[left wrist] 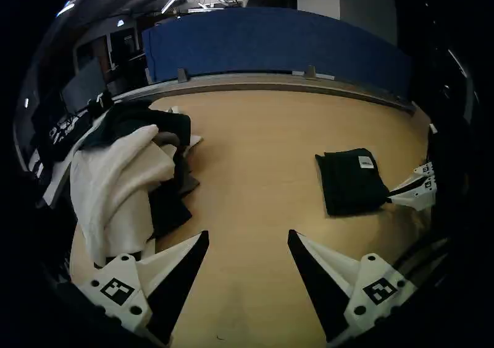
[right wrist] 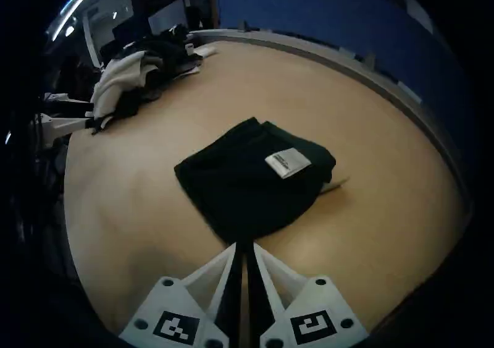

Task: Fold towel

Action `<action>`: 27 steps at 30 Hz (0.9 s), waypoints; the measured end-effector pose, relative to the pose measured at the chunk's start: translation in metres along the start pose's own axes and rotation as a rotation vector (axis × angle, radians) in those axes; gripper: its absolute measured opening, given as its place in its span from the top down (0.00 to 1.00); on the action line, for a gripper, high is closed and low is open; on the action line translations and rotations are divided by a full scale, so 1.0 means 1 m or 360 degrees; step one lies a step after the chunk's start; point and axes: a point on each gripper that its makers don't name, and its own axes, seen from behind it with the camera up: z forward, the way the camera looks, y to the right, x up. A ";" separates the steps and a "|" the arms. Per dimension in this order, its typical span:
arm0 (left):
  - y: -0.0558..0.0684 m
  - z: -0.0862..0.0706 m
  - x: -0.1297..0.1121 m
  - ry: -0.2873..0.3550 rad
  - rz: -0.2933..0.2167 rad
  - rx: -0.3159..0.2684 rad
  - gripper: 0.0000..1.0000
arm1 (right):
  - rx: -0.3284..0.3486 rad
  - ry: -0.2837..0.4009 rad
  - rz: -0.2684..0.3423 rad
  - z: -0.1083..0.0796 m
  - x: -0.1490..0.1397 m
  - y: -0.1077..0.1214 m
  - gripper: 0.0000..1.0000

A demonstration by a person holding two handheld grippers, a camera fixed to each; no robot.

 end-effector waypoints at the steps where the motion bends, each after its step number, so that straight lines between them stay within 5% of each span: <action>1: 0.000 0.000 0.001 0.0002 0.0000 0.0000 0.05 | -0.0002 0.0019 -0.0008 -0.004 0.007 0.001 0.95; 15: 0.003 -0.011 0.021 0.0066 0.0006 -0.0004 0.05 | -0.0045 0.0313 -0.0156 -0.072 0.124 0.020 0.96; 27: 0.007 -0.016 0.031 0.0103 0.0018 -0.0012 0.05 | -0.0089 0.0374 -0.0257 -0.107 0.147 0.026 0.96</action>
